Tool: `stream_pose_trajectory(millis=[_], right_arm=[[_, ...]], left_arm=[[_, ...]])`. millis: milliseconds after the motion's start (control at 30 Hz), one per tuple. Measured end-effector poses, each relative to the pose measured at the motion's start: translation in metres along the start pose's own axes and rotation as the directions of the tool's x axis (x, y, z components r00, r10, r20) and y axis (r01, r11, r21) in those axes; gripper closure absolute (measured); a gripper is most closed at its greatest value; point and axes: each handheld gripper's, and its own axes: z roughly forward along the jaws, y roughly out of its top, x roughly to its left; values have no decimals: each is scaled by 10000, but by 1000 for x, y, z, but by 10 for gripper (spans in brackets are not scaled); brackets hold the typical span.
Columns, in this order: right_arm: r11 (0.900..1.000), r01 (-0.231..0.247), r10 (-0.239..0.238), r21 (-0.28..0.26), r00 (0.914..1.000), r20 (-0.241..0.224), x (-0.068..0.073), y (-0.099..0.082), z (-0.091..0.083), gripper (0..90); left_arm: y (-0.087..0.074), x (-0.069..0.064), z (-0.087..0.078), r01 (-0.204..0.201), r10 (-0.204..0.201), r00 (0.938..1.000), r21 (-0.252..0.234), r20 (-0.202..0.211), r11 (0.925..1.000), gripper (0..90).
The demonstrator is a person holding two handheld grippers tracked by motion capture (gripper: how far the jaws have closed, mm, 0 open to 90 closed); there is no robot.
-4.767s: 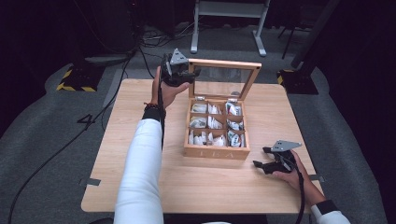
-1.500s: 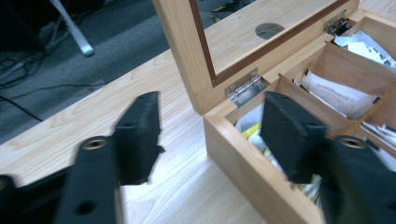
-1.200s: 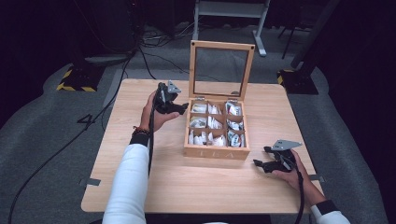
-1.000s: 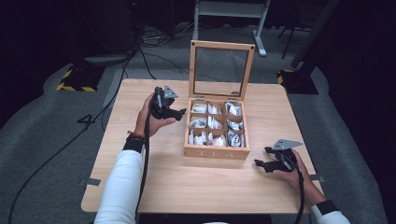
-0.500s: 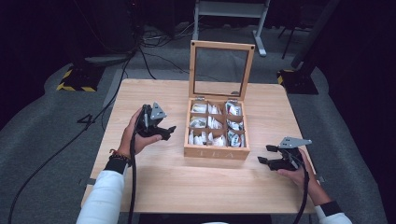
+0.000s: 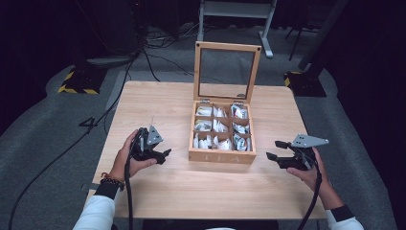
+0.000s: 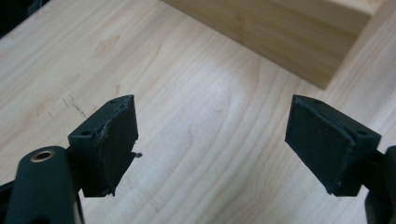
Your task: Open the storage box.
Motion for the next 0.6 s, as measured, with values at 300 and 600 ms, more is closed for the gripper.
stream_pose_trajectory(millis=[300,600], right_arm=[[9988,325,-335,-373,9991,-268,6,22,3,399],[9964,670,-700,-511,9958,-597,22,50,24,404]], left_arm=[[-19,-13,-1,250,-279,9955,330,909,9991,169],[-38,-29,-1,-78,59,9988,398,489,9992,169]])
